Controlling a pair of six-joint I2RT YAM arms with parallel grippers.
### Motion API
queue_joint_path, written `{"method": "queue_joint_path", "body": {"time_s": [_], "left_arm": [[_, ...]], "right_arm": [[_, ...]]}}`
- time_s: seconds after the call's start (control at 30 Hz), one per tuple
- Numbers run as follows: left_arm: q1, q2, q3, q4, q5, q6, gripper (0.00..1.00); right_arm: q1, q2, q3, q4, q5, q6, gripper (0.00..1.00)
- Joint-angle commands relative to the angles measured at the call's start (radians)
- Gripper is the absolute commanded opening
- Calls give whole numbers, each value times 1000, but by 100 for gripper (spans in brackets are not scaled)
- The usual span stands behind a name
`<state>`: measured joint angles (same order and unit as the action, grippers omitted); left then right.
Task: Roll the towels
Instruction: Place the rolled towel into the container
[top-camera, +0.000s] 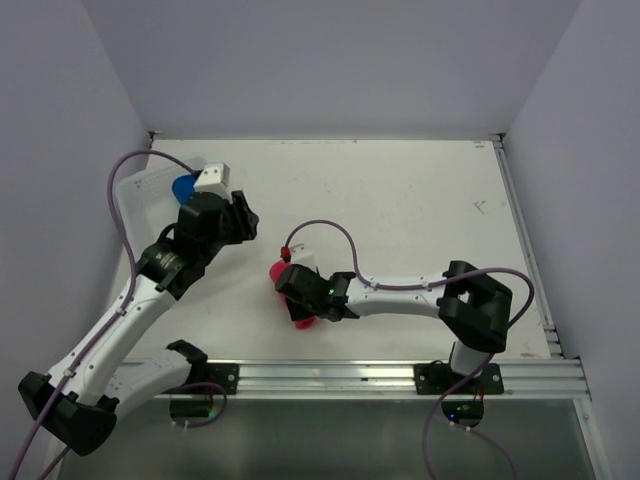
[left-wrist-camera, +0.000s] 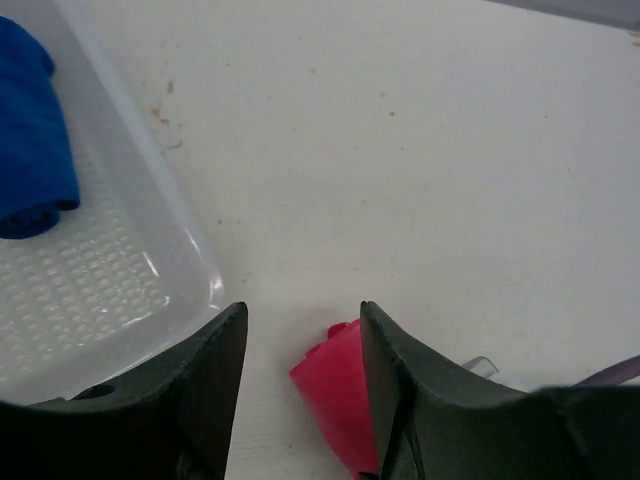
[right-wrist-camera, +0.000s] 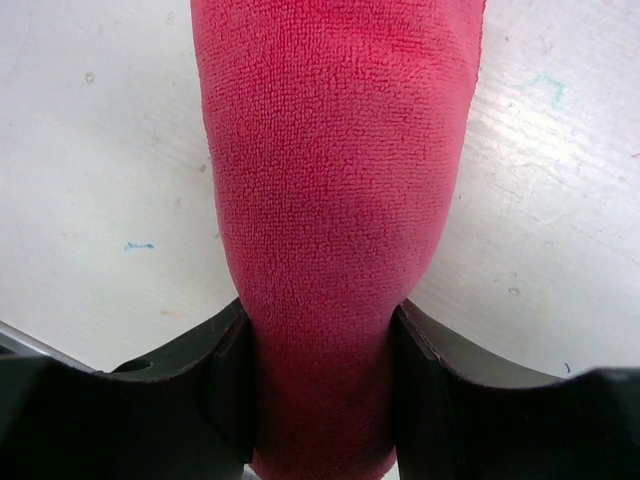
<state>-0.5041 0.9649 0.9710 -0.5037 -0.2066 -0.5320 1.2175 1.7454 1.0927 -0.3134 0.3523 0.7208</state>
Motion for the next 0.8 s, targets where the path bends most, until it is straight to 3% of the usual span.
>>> {"method": "queue_joint_path", "body": {"time_s": [0.0,0.17,0.37,0.77], "left_arm": [[12,-44,83,-122,-255,101,53],[22,-83,109,-122,-410,171,61],[26,-138,55,-96,-505,176,63],[26,-334,-104,30,-629,155,64]], "right_arm": [[4,-40,96,-73,45,-44,15],[-7,-57,244,-133,73,-122,15],[-39,-9,462,-176,51,-196,13],[-96,345,971,-219,-102,-268,13]]}}
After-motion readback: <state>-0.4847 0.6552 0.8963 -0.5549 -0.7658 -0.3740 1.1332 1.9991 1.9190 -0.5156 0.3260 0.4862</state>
